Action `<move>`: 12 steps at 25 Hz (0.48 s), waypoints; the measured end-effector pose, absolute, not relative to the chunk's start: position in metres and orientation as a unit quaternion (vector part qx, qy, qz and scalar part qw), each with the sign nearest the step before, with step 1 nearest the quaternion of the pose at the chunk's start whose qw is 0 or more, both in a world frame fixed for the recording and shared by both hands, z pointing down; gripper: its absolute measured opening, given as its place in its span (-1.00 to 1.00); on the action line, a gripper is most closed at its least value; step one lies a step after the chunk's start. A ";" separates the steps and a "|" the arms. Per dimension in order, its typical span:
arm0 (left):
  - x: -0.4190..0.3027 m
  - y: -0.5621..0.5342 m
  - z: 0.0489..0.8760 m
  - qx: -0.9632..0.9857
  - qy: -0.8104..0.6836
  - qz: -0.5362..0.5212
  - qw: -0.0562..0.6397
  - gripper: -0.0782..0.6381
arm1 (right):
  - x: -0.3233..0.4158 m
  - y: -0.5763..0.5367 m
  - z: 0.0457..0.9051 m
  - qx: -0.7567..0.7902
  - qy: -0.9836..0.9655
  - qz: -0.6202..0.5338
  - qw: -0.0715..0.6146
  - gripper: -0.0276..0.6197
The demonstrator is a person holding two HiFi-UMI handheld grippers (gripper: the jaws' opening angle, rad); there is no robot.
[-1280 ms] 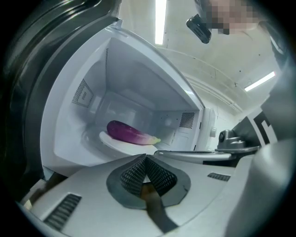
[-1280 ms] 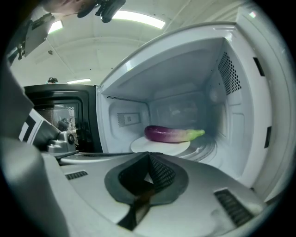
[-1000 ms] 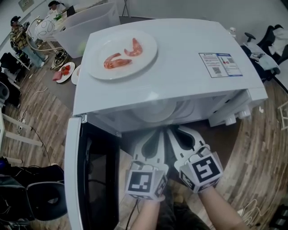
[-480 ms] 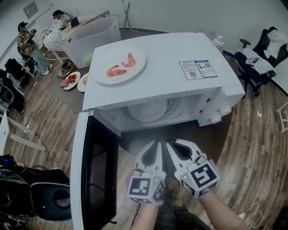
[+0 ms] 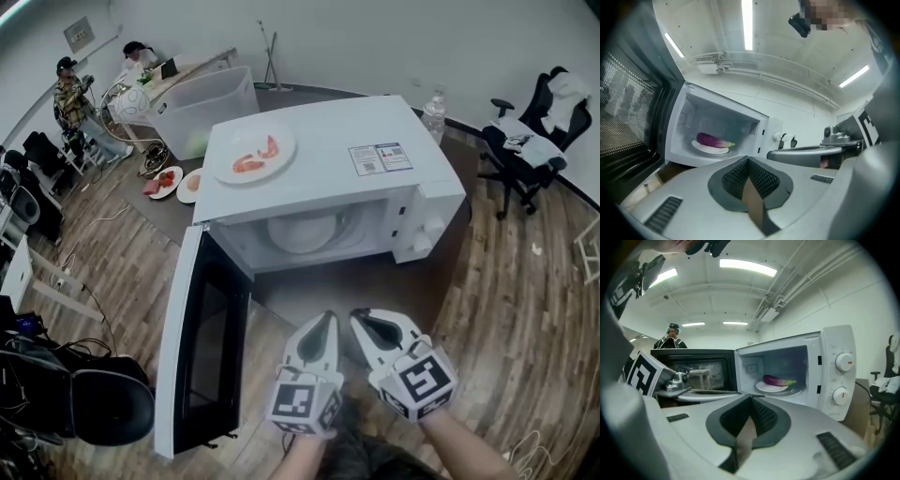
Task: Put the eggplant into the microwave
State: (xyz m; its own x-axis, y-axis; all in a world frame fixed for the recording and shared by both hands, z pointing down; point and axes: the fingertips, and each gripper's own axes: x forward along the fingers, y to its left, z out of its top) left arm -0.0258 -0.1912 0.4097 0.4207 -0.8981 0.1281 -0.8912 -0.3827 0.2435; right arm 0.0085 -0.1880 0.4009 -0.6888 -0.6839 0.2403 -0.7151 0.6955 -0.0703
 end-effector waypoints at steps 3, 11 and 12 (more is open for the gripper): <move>-0.024 -0.178 0.401 0.832 -0.540 -0.012 0.125 -0.78 | 0.011 -0.173 0.390 0.375 -0.919 0.070 0.096 -0.91; -0.009 -0.143 0.380 0.837 -0.537 0.003 0.109 -0.78 | 0.026 -0.138 0.368 0.370 -0.922 0.067 0.092 -0.91; -0.008 -0.140 0.377 0.836 -0.537 0.002 0.107 -0.78 | 0.027 -0.135 0.364 0.370 -0.922 0.066 0.092 -0.91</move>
State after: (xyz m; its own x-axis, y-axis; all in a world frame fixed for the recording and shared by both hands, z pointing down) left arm -0.0080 -0.1400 0.3766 0.4225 -0.8985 0.1192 -0.8994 -0.3995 0.1773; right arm 0.0268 -0.1349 0.3644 -0.7096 -0.6696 0.2195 -0.6940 0.7179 -0.0536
